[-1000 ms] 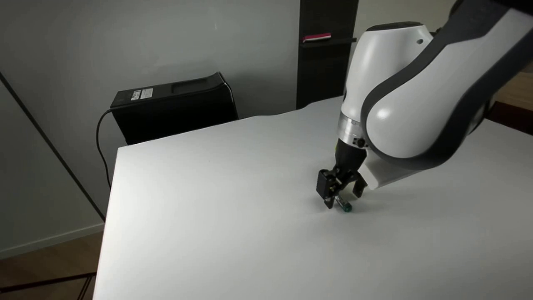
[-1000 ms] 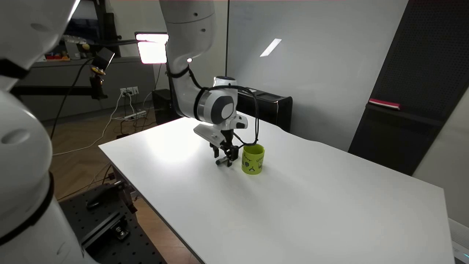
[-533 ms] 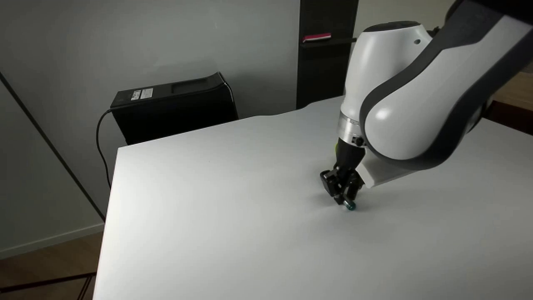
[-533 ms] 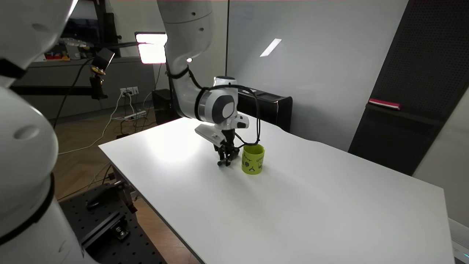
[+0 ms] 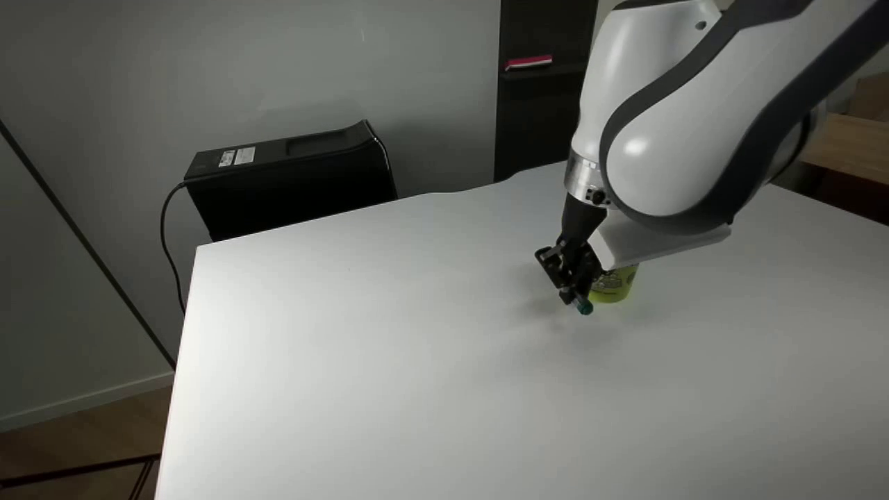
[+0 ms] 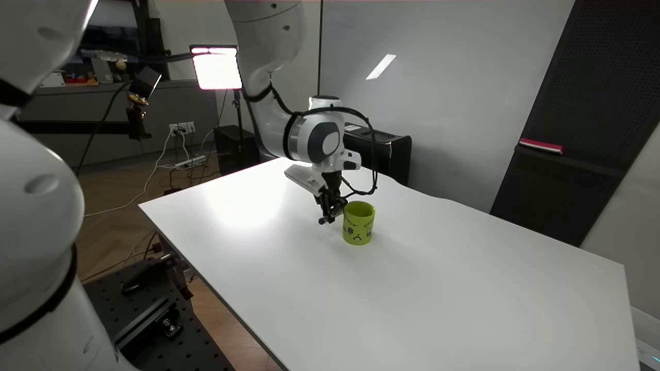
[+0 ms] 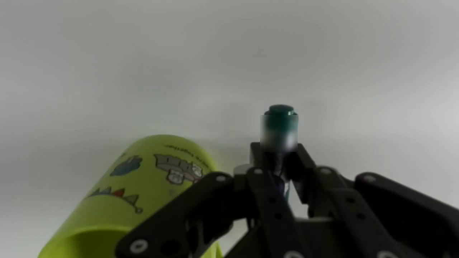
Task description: Remove the marker from the mug, put the marker in the mug
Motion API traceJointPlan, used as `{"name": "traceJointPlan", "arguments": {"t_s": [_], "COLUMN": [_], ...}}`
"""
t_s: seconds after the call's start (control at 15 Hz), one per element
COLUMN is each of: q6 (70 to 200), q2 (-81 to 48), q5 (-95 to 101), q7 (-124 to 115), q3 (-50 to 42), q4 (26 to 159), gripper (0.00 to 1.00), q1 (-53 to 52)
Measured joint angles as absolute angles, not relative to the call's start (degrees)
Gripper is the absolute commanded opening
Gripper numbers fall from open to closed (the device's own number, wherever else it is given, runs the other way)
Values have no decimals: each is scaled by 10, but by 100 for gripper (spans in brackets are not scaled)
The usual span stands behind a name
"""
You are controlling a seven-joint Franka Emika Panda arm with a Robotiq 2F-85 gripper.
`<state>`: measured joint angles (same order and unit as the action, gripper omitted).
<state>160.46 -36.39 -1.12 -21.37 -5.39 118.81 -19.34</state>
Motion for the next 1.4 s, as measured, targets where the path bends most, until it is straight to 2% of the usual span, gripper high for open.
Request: {"name": "traceJointPlan", "arguments": {"t_s": [0.27,0.87,1.07,1.4], "q6": [1560,1330,1252,1200], "q2": [-299,-147,-121,-109], "q5": [-11,-60,-86,-127], "q7": [-214,-238,-258,-269], "q3": [-63,-31,-27,-29], "q4": [1184,1187,1195,1219], "gripper": [5,5,5,5], "q1": [-188,-126,-98,-45]}}
